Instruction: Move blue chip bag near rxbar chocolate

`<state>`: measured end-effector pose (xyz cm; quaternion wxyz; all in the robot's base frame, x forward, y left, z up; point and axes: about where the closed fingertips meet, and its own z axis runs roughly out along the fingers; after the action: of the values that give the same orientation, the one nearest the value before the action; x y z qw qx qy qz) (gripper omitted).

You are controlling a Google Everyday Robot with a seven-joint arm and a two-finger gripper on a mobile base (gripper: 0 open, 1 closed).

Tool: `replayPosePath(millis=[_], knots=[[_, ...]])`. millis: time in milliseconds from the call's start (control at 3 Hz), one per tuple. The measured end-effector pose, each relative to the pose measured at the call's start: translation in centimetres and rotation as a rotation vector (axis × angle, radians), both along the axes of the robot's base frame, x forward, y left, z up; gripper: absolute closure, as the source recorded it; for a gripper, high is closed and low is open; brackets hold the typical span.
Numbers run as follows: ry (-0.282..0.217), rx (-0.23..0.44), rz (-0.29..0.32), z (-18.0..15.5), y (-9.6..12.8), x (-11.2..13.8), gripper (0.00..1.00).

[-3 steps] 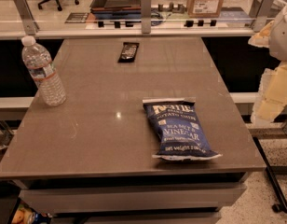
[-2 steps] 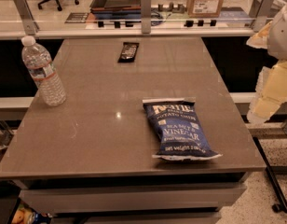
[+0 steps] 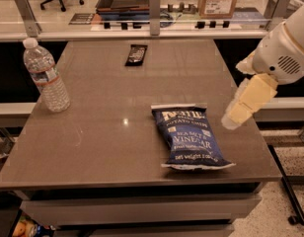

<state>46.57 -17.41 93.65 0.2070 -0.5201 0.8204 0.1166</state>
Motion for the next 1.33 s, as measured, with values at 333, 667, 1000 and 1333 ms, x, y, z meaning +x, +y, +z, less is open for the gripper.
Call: replayPosePath(millis=[333, 667, 1000, 1333], knots=[[0.043, 0.103, -0.073, -1.5, 3.3, 0.2, 0.0], [0.037, 0.102, -0.153, -2.9, 5.7, -0.5, 0.0], [-0.014, 0.044, -0.197, -4.9, 6.7, -1.7, 0.0], [-0.063, -0.027, -0.213, -7.3, 6.8, -2.6, 0.0]])
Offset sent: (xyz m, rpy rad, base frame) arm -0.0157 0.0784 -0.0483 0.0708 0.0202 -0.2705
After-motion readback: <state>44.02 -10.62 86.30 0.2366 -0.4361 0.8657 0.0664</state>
